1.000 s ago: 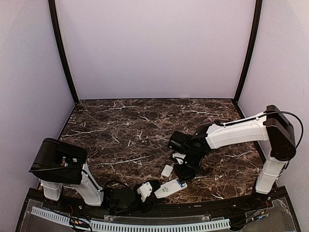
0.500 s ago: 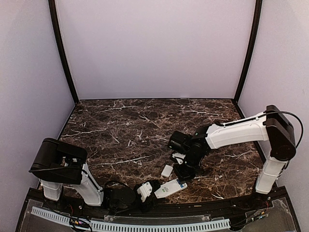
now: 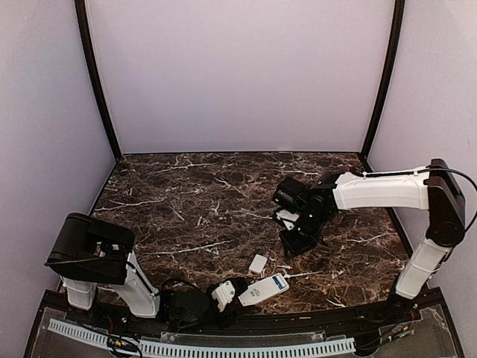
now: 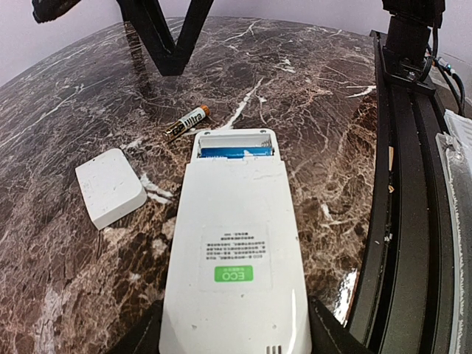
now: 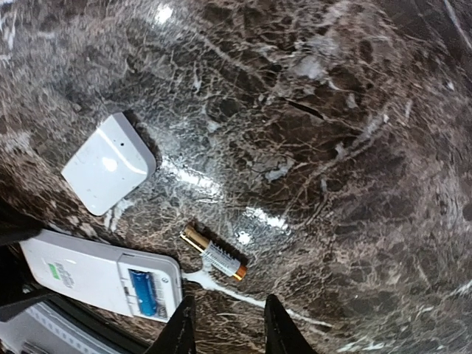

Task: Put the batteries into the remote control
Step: Load the battery into the battery compartment, then pick up the battery at the center of the board.

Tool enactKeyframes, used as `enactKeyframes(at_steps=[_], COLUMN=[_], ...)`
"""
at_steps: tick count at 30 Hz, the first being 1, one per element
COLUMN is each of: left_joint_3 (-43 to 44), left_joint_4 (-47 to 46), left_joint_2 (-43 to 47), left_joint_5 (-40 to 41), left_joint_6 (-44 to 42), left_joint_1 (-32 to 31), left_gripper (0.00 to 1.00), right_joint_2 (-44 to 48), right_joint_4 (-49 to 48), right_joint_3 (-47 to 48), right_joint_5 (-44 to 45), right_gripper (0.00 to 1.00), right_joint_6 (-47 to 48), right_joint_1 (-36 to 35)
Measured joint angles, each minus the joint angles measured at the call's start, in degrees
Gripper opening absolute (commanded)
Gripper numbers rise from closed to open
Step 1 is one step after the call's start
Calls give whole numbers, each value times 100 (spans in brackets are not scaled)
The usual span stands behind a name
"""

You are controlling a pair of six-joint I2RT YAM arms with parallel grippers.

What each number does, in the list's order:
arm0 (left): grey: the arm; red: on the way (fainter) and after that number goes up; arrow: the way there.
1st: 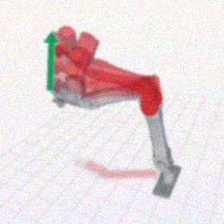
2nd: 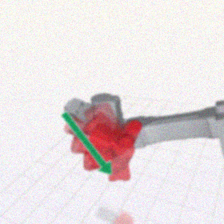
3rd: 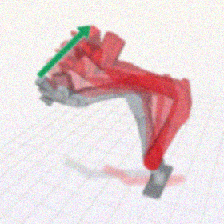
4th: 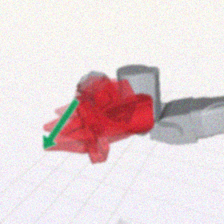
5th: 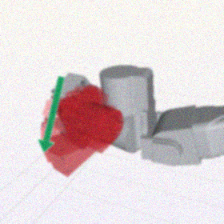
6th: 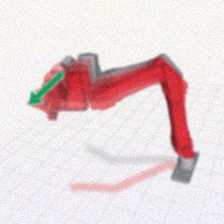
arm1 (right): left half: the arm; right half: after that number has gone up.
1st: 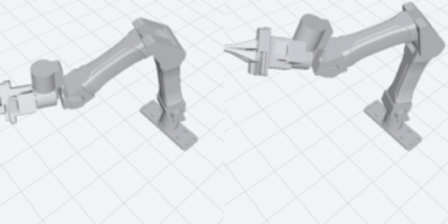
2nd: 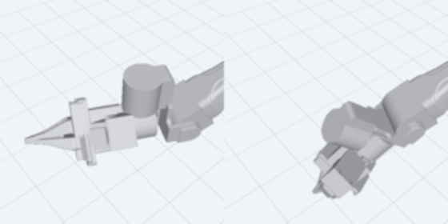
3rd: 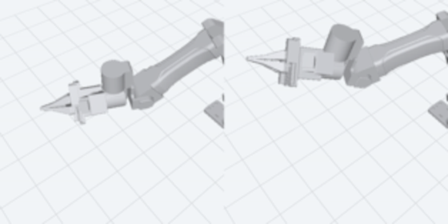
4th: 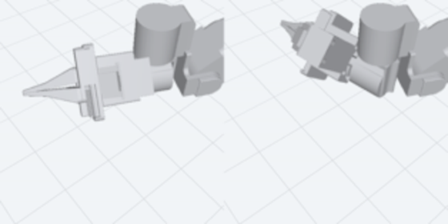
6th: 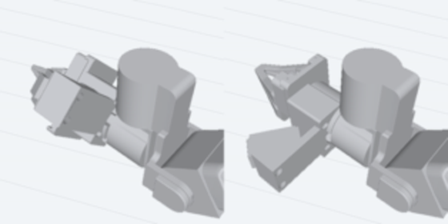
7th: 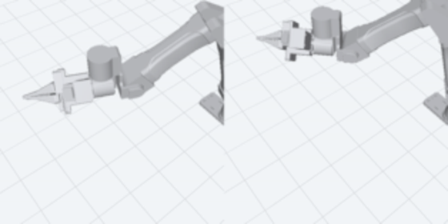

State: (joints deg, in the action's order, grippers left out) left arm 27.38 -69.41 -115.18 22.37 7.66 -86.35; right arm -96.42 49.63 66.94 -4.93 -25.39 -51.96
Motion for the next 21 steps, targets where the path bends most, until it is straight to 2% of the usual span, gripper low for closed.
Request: enactKeyframes(at_steps=[9, 21], left_joint_3=[0, 11], left_joint_4=[4, 15], left_joint_2=[0, 0], left_joint_5=[-2, -2], left_joint_6=[0, 0], left_joint_1=[0, 0], left_gripper=[0, 0], right_joint_2=[-627, -1014], right_joint_4=[-48, -59], right_joint_3=[114, 422], right_joint_5=[68, 31], right_gripper=[35, 30], right_joint_6=[1294, 1808], right_joint_1=[4, -225])
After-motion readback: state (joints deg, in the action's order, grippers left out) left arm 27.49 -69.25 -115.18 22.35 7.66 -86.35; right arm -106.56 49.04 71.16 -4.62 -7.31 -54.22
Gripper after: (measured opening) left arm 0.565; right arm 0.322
